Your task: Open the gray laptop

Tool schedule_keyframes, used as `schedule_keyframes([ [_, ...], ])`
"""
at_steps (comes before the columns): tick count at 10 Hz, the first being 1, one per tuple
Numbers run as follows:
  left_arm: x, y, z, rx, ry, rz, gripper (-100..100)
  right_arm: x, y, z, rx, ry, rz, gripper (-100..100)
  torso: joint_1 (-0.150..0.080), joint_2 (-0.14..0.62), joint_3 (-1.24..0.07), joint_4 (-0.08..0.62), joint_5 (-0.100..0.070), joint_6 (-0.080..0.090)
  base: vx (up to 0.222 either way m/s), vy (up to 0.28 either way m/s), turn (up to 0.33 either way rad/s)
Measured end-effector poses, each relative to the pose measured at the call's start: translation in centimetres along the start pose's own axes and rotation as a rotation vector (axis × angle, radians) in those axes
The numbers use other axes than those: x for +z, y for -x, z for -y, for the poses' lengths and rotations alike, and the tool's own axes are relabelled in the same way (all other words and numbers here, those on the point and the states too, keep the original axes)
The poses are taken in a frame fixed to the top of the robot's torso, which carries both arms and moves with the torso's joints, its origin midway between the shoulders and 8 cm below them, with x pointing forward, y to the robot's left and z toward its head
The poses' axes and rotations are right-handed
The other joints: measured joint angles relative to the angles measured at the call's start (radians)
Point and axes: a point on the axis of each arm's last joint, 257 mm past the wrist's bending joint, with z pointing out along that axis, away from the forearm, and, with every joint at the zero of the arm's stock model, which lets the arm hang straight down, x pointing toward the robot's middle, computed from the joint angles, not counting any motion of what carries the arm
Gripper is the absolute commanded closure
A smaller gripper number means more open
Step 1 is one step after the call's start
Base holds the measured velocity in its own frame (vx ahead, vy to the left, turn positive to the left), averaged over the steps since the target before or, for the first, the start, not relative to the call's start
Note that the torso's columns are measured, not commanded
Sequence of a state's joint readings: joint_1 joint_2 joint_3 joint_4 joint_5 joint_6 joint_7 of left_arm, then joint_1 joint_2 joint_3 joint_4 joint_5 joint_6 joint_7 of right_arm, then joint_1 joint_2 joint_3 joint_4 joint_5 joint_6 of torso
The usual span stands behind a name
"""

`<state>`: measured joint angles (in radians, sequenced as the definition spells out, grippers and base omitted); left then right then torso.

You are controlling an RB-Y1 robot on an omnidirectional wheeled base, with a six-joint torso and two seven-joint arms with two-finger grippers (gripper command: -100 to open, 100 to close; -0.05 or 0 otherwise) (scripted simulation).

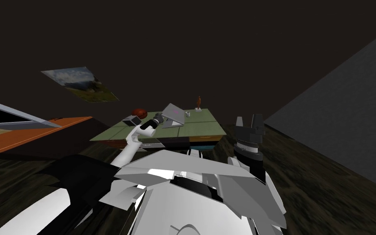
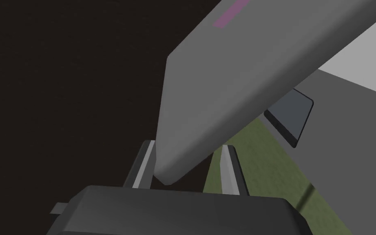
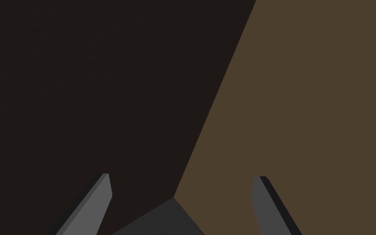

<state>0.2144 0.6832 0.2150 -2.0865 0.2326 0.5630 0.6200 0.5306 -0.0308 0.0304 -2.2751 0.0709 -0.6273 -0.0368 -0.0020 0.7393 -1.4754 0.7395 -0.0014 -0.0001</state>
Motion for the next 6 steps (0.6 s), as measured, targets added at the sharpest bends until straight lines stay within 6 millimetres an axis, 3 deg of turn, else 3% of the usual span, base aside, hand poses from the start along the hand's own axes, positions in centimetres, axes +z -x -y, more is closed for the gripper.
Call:
schedule_keyframes([
  [3, 0.8, -0.5, -1.3, -0.098, -0.003, -0.016, 100, 0.0, 0.0, 0.0, 0.000, 0.000, 0.000, 0, -0.003, -0.001, 0.000, 0.000, -0.001, 0.000, -0.033, 0.090, -0.011],
  [4, 1.1, -0.5, -2.0, -0.121, 0.001, -0.016, -100, 0.0, 0.0, 0.0, 0.000, 0.000, 0.000, 0, -0.002, -0.001, 0.000, 0.000, 0.000, 0.001, 0.012, 0.048, 0.036],
  [6, 0.6, -0.8, -1.1, -0.123, -0.002, -0.022, -100, 0.0, 0.0, 0.0, 0.000, 0.000, 0.000, 0, -0.002, -0.003, -0.002, -0.002, 0.000, 0.000, 0.037, -0.005, 0.031],
])
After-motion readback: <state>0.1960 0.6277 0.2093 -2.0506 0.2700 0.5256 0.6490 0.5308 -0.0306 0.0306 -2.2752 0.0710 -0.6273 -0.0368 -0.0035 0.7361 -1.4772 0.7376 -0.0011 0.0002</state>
